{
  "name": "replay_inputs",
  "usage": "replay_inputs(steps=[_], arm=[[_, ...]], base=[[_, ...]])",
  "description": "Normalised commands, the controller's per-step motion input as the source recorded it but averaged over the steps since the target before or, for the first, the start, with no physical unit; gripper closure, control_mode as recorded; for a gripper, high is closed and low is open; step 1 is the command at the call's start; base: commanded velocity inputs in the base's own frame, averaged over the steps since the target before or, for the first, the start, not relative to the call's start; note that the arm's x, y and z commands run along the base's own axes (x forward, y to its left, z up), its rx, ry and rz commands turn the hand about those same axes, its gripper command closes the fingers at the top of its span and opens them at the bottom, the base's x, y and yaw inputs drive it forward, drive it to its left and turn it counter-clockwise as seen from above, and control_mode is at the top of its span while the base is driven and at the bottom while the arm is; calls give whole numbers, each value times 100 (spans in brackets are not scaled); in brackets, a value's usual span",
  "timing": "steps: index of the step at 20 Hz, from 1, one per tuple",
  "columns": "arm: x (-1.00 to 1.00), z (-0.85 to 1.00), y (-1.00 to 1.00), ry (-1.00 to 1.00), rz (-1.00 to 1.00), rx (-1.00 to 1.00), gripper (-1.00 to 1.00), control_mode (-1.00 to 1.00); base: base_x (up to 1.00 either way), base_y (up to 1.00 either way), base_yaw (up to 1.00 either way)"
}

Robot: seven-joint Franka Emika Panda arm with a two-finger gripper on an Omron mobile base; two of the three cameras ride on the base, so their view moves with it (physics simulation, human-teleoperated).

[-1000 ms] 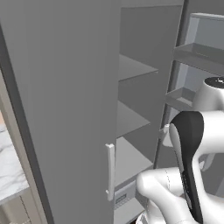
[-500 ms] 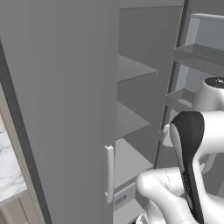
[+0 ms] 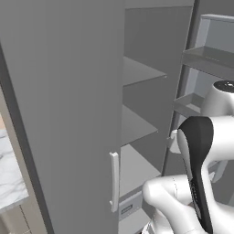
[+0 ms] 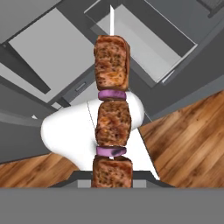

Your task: Store the kebab skewer in the freezer for long-term storage. Close the freezer door after placing the cooked food.

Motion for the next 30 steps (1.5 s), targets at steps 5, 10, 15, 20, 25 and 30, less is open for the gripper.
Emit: replay_inputs(steps=[5,10,15,20,25,30], arm=[[0,0,0,0,0,0,100,100],[0,0,0,0,0,0,100,100],[0,0,0,0,0,0,100,100],[4,0,0,0,0,0,100,-100],[49,-3,0,0,2,0,100,-100],[82,-5,23,0,0,0,100,-100]], base=[[19,0,0],[13,0,0],[8,0,0],[0,0,0],[0,0,0],[0,0,0]])
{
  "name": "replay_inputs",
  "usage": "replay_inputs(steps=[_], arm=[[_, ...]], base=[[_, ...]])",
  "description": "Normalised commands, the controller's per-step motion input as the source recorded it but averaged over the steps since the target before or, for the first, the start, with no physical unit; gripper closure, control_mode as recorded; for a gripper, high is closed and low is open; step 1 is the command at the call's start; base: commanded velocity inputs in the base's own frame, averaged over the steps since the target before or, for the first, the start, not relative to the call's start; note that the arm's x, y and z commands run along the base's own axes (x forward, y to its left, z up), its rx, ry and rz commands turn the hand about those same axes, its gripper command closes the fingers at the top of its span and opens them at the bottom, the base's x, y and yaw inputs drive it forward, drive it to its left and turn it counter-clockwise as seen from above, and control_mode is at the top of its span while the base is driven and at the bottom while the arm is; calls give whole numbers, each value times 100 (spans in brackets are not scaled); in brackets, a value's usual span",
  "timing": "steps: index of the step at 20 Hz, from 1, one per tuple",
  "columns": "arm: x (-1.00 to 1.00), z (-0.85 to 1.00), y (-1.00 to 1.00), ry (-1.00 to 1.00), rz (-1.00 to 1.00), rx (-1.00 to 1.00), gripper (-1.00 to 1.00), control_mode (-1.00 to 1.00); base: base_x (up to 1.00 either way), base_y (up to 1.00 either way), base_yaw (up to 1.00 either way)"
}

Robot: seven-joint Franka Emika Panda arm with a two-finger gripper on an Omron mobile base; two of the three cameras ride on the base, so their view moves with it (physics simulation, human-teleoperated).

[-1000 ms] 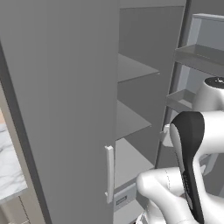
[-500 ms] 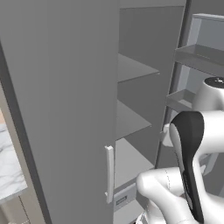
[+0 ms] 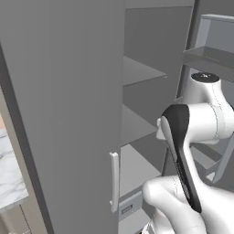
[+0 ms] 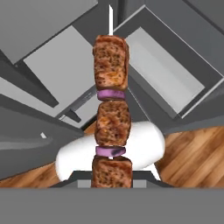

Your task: Store the kebab skewer in the freezer for long-term storage. Close the freezer door after placing the cooked food.

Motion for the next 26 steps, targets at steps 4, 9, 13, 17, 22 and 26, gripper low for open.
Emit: replay_inputs(steps=[4,9,13,17,22,26], arm=[[63,-9,18,-2,0,3,100,-100],[20,-8,0,-2,0,0,100,-100],[29,-38,0,-1,4,0,100,-100],[31,-36,0,-5,14,0,100,-100],[25,-9,0,-17,12,0,100,-100],[30,0,0,-22,8,0,100,-100]], base=[[0,0,0],[0,0,0],[0,0,0],[0,0,0],[0,0,0],[0,0,0]])
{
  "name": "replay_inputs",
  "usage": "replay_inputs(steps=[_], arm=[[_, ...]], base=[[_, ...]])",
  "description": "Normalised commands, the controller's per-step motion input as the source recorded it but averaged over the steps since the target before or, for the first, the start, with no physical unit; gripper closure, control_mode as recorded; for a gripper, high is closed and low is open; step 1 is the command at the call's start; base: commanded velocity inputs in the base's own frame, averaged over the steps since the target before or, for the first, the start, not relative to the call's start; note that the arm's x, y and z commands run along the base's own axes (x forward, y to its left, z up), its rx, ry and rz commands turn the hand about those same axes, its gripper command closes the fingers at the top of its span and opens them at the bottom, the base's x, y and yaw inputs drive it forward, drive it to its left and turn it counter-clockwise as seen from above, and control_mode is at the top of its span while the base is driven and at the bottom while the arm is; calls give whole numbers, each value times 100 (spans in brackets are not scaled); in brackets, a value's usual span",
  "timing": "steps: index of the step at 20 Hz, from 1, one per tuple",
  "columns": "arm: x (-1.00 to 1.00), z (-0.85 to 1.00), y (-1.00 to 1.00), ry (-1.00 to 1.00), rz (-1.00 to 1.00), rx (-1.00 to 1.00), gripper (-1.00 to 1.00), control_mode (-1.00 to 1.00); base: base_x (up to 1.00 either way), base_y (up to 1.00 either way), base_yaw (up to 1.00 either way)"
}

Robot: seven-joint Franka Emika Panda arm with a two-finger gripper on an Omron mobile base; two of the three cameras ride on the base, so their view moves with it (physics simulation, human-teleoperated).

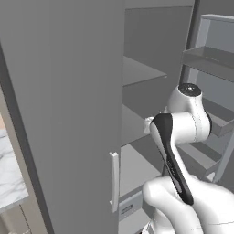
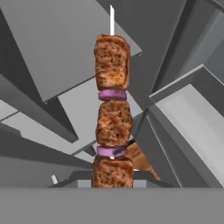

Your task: Store the kebab skewer in the freezer for long-term storage. Close the freezer door after placing the cooked food.

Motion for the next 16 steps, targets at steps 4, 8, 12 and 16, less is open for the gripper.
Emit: replay_inputs(steps=[4,8,12,16], arm=[[42,-2,0,-12,2,0,100,-100],[45,0,0,-1,0,2,100,-100],[37,-1,0,0,0,10,100,-100],[26,-11,0,0,0,14,100,-100]], base=[[0,0,0],[0,0,0],[0,0,0],[0,0,0]])
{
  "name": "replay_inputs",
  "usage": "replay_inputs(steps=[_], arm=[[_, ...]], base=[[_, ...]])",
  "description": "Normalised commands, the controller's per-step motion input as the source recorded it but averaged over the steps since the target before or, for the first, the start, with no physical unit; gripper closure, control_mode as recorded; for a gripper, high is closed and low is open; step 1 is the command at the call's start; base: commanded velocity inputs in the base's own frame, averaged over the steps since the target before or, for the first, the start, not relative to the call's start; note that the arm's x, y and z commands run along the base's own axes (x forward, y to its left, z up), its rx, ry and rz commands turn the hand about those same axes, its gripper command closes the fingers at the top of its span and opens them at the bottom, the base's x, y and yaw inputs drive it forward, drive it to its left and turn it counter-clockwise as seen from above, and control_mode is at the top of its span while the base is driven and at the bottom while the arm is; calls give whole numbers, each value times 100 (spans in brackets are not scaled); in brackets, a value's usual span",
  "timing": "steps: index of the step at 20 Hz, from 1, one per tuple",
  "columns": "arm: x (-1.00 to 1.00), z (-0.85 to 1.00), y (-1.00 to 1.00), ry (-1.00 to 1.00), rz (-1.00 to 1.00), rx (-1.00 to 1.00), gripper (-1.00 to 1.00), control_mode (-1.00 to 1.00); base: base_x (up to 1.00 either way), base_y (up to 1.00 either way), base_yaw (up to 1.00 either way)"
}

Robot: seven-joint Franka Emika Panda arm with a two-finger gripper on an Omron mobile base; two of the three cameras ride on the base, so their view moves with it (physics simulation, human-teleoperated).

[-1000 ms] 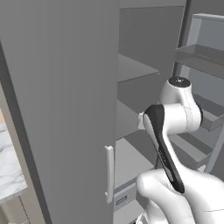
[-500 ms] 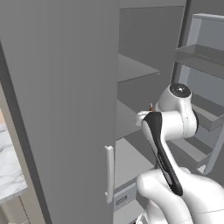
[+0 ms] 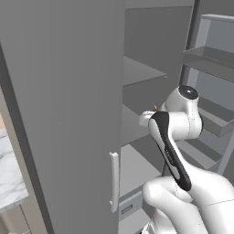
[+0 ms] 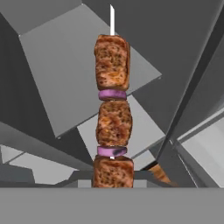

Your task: Store the kebab skewer in the freezer for long-term storage. Close the freezer door after placing the cooked food.

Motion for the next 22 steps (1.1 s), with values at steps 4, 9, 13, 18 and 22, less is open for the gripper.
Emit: replay_inputs(steps=[4,9,13,18,22], arm=[[28,-3,0,0,0,12,100,-100],[31,-2,3,0,0,3,100,-100],[26,0,0,0,-3,2,100,-100],[4,-14,1,10,0,0,100,-100],[23,-22,2,1,0,0,100,-100]], base=[[0,0,0],[0,0,0],[0,0,0],[0,0,0],[0,0,0]])
